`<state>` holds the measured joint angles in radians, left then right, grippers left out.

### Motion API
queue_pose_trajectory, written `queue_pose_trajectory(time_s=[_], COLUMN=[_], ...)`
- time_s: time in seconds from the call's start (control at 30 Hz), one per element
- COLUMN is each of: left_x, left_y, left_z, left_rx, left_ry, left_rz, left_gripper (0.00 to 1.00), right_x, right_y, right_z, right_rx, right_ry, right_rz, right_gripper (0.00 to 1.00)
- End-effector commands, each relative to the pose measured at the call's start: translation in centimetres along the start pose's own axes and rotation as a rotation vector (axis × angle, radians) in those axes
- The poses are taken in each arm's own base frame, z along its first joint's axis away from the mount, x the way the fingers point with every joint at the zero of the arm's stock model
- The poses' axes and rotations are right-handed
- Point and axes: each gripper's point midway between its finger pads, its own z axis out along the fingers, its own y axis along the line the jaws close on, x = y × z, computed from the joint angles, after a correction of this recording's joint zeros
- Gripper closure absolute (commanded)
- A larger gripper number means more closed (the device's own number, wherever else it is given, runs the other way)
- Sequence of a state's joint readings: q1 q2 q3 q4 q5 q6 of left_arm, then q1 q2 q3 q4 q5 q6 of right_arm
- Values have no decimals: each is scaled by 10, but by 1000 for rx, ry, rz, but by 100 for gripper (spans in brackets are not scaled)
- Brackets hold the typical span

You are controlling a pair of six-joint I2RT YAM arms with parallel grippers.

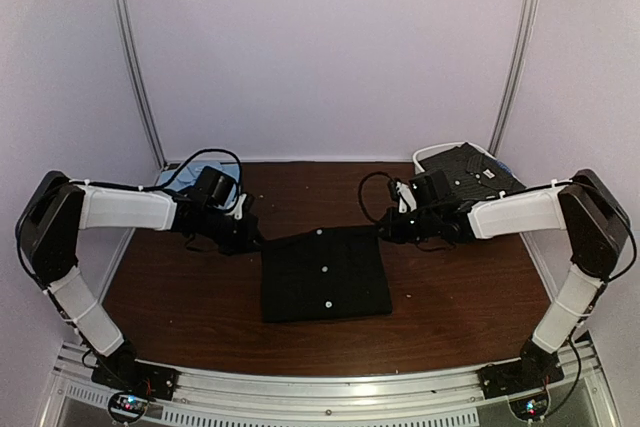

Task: Fold and stack the long sleeve shirts
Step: Fold the 2/3-rectangle-folded shirt at the center of the board.

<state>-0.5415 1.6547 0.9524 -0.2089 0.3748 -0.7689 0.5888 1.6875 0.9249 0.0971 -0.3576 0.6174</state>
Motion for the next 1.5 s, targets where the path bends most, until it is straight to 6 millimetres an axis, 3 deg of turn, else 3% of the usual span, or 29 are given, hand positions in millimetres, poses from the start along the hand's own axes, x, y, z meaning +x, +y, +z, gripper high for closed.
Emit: queue_pose_trajectory(time_s=[0.0, 0.07, 0.2, 0.3, 0.43, 0.57, 0.63, 0.73, 0.87, 1.1, 1.3, 1.47], left_x=[-36, -47, -54, -55, -61, -72, -75, -76, -72, -57, -55, -61], left_y=[21, 25, 30, 37, 46, 66, 67, 57, 29, -29, -46, -45], left_z=[7, 13, 26, 32, 22, -5, -18, -31, -38, -5, 28, 53], left_rx=[-48, -55, -68, -84, -131, -251, -260, -235, -193, -98, -30, -18], left_ry=[-60, -60, -29, -15, -39, -112, -141, -171, -189, -119, -60, -35], left_rz=[-22, -20, -7, -4, -8, -15, -15, -5, 24, 111, 128, 142], left_gripper=[100, 100, 100, 99, 79, 42, 39, 38, 44, 61, 76, 79], right_x=[-32, -41, -38, -35, -41, -56, -63, -63, -49, -22, -10, -5], right_y=[-16, -21, -34, -38, -38, -34, -28, -13, 24, 60, 64, 54], right_z=[20, 32, 56, 61, 52, 36, 26, 16, 20, 62, 95, 119], right_rx=[38, 46, 70, 74, 93, 134, 142, 148, 104, 66, 62, 92], right_ry=[-48, -53, 0, 8, -17, -56, -77, -89, -79, -1, 49, 79], right_rz=[-6, -11, -3, 6, 0, -25, -41, -69, -117, -184, -207, -222], right_gripper=[100, 100, 100, 93, 69, 55, 53, 53, 53, 57, 60, 63])
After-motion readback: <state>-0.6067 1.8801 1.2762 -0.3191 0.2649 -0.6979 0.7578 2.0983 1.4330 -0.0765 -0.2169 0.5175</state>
